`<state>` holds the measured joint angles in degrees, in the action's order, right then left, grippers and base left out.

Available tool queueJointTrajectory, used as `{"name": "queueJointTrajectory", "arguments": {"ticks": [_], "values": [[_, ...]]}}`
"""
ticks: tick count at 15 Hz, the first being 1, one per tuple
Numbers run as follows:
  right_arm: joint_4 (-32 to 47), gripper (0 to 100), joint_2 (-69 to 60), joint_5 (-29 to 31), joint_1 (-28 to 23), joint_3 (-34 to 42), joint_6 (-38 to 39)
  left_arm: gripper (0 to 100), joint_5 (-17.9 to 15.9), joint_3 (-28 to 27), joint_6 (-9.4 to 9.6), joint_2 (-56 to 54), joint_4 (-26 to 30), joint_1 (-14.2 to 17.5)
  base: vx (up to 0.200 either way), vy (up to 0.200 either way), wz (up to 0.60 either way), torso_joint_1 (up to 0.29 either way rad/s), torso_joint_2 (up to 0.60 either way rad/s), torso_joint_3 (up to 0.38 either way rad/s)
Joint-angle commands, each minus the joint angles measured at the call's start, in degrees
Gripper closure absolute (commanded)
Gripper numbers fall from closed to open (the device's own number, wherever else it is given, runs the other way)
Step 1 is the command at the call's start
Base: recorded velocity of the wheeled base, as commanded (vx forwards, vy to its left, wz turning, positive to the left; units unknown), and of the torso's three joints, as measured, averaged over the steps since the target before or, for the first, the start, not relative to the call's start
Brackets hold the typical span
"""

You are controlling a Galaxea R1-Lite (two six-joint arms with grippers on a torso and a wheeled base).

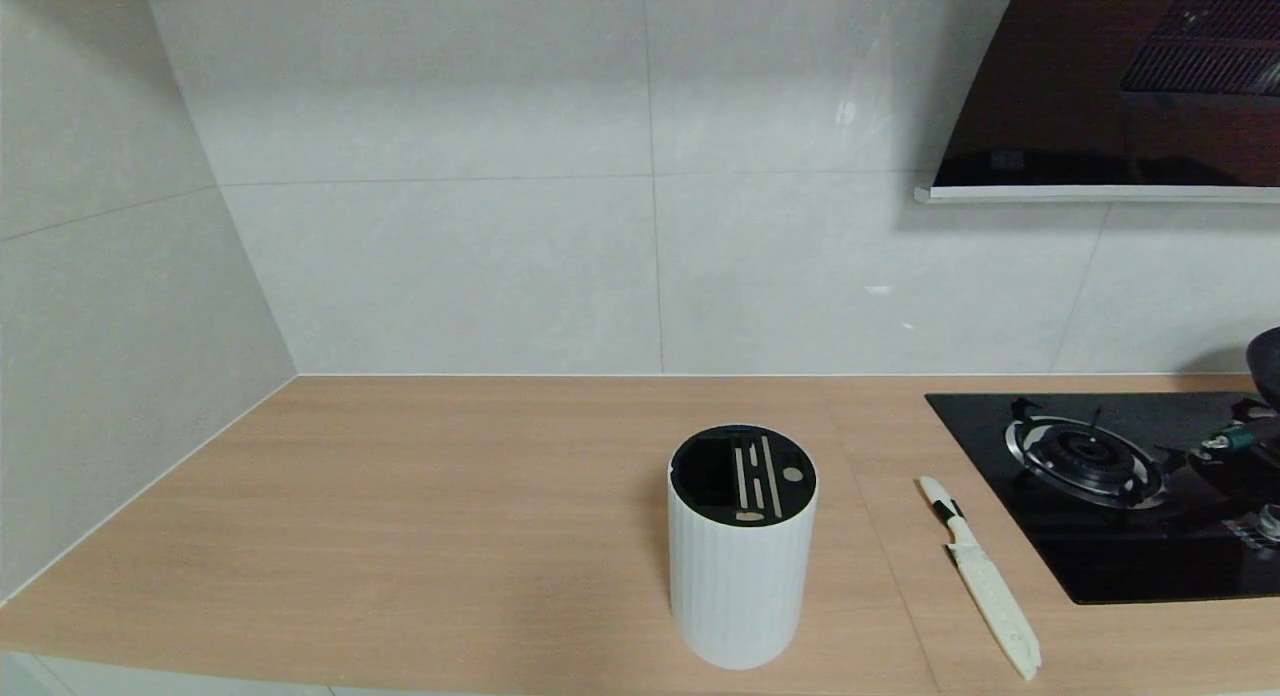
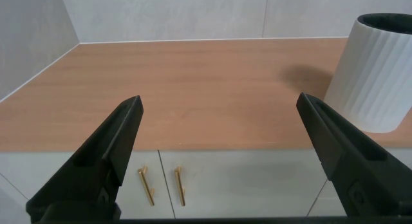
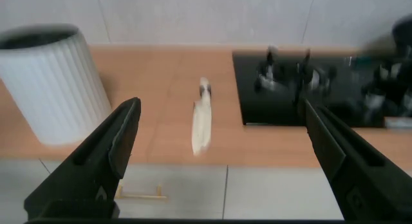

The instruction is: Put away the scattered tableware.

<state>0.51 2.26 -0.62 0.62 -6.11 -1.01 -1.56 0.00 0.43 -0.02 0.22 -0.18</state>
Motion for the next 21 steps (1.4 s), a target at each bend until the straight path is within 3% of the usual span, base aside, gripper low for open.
{"name": "queueJointTrajectory", "arguments": {"ticks": [1, 4, 8, 15, 21], "values": [[1.4, 0, 11.5, -1.4, 1.8, -6.0, -0.2, 0, 0.0, 0.0, 0.01, 0.0, 0.0, 0.0, 0.000, 0.000, 0.00, 0.000, 0.00, 0.000], [0.8, 0, 37.4, -2.2, 3.2, -11.9, -0.2, 0, 0.0, 0.0, 0.01, 0.0, 0.0, 0.0, 0.000, 0.000, 0.00, 0.000, 0.00, 0.000], [-0.2, 0, 59.2, -2.2, 3.4, -20.6, -0.2, 0, 0.0, 0.0, 0.01, 0.0, 0.0, 0.0, 0.000, 0.000, 0.00, 0.000, 0.00, 0.000], [-25.6, 0, 96.4, 0.4, 5.4, -23.2, 0.2, 0, 0.0, 0.0, 0.01, 0.0, 0.0, 0.0, 0.000, 0.000, 0.00, 0.000, 0.00, 0.000], [-39.5, 0, 113.9, 0.7, 5.3, -23.0, 0.2, 0, 0.0, 0.0, 0.01, 0.0, 0.0, 0.0, 0.000, 0.000, 0.00, 0.000, 0.00, 0.000]]}}
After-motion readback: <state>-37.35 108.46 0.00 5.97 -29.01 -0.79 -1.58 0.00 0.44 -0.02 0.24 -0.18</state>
